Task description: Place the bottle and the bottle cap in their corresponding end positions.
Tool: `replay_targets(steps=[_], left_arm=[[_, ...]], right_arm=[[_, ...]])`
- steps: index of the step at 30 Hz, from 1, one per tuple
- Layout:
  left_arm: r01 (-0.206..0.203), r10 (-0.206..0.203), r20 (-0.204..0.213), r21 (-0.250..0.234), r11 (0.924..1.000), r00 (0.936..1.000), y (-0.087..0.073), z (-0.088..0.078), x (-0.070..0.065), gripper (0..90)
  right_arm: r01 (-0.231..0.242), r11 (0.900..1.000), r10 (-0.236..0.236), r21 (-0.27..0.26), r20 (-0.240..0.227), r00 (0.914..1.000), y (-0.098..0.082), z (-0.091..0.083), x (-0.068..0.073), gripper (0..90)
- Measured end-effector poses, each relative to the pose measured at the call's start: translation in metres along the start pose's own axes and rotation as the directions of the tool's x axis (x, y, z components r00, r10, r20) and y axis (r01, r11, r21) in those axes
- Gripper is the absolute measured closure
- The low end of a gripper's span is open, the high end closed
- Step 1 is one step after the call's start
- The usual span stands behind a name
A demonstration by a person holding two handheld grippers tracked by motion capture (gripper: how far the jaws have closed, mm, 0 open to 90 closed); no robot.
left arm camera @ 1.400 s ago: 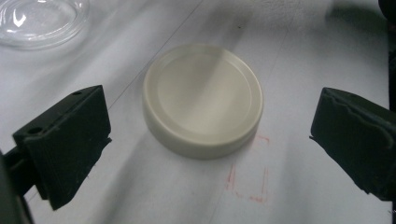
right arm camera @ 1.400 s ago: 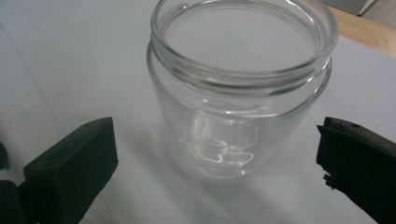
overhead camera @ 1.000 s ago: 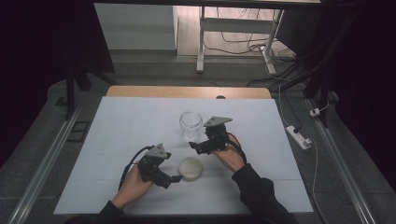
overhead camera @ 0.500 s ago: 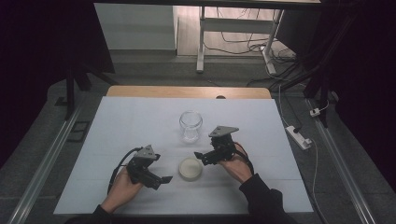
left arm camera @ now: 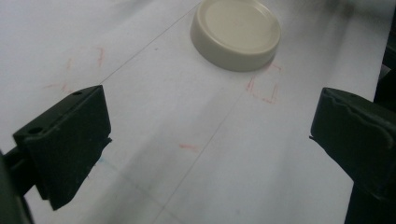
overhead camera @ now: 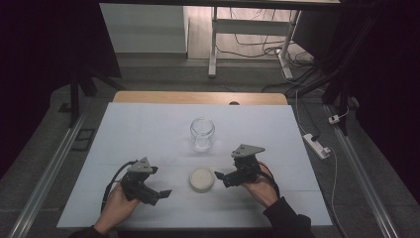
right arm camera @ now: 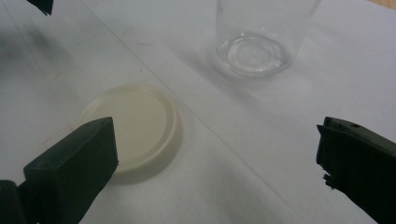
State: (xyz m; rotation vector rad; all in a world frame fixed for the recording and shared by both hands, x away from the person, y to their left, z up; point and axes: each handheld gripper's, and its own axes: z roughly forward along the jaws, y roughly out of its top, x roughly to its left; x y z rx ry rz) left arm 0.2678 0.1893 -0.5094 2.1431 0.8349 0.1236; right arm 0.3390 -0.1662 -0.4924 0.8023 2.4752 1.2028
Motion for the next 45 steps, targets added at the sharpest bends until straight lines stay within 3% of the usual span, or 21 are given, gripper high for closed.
replay_targets(steps=[15,25,35,45], left_arm=[[0.069,-0.072,-0.061,-0.039,0.9968,0.9955,-0.026,-0.03,0.001,0.0],[0.102,-0.107,-0.099,-0.047,0.9936,0.9893,-0.043,-0.047,-0.002,0.0],[0.154,-0.163,-0.14,-0.073,0.9853,0.9767,-0.064,-0.067,-0.003,0.0],[0.198,-0.205,-0.18,-0.06,0.9785,0.962,-0.086,-0.078,-0.003,0.0]], right_arm=[[-0.061,0.998,0.06,0.015,0.052,0.9968,-0.031,-0.042,-0.004,0.0],[-0.112,0.993,0.11,0.019,0.104,0.9885,-0.055,-0.068,-0.008,0.0],[-0.159,0.987,0.154,0.013,0.172,0.9729,-0.08,-0.098,-0.008,0.0],[-0.187,0.982,0.175,0.036,0.211,0.9617,-0.096,-0.112,-0.004,0.0]])
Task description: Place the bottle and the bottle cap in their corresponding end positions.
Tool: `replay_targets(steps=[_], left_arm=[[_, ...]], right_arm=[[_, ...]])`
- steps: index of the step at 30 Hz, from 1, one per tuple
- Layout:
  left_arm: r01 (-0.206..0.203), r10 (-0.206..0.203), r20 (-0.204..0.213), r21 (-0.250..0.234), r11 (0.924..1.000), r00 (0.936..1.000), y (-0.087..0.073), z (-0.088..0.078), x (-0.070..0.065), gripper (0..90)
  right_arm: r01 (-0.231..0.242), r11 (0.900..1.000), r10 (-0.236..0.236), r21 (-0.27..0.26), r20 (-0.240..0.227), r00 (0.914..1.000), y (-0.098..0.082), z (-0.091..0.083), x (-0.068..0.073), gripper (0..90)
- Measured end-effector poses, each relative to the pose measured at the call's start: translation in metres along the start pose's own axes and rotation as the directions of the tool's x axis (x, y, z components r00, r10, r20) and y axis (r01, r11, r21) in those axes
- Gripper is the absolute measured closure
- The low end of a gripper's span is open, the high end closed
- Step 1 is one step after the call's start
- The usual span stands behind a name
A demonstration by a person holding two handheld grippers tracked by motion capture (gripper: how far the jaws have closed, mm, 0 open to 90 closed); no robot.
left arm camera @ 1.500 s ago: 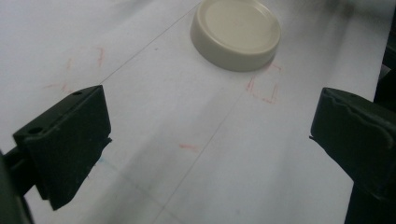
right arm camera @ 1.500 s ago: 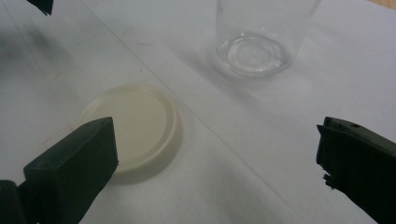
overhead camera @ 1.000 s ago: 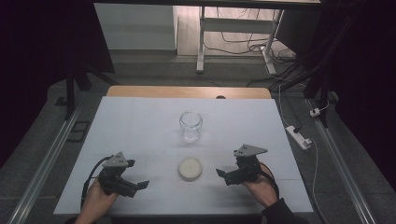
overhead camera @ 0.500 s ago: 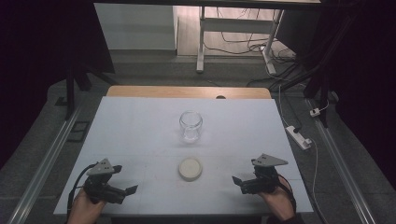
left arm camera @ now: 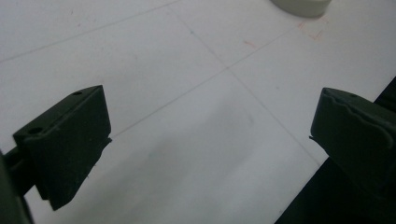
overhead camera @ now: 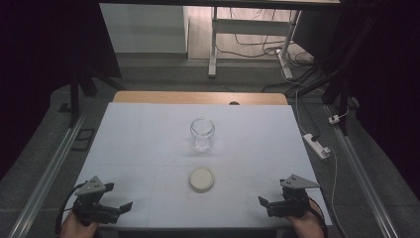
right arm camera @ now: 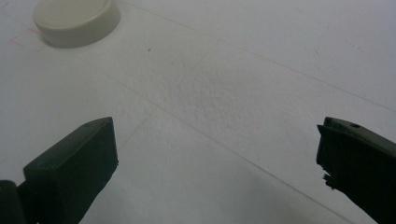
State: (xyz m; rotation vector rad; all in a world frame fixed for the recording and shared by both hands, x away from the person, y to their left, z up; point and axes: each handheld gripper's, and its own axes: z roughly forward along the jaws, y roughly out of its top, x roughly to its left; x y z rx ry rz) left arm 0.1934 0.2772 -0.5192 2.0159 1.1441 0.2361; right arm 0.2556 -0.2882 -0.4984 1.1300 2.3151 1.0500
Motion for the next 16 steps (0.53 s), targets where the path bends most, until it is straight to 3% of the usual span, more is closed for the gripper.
replay_targets(steps=[11,16], left_arm=[[0.02,-0.018,-0.053,0.038,0.9991,0.9984,-0.014,-0.008,0.0,0.0],[0.031,-0.029,-0.05,0.039,0.9988,0.9983,-0.014,-0.008,0.001,0.0]], right_arm=[[-0.066,0.998,0.066,0.004,0.015,0.9977,-0.011,-0.016,-0.003,0.0],[-0.077,0.997,0.077,0.004,0.014,0.9969,-0.013,-0.018,-0.005,0.0]])
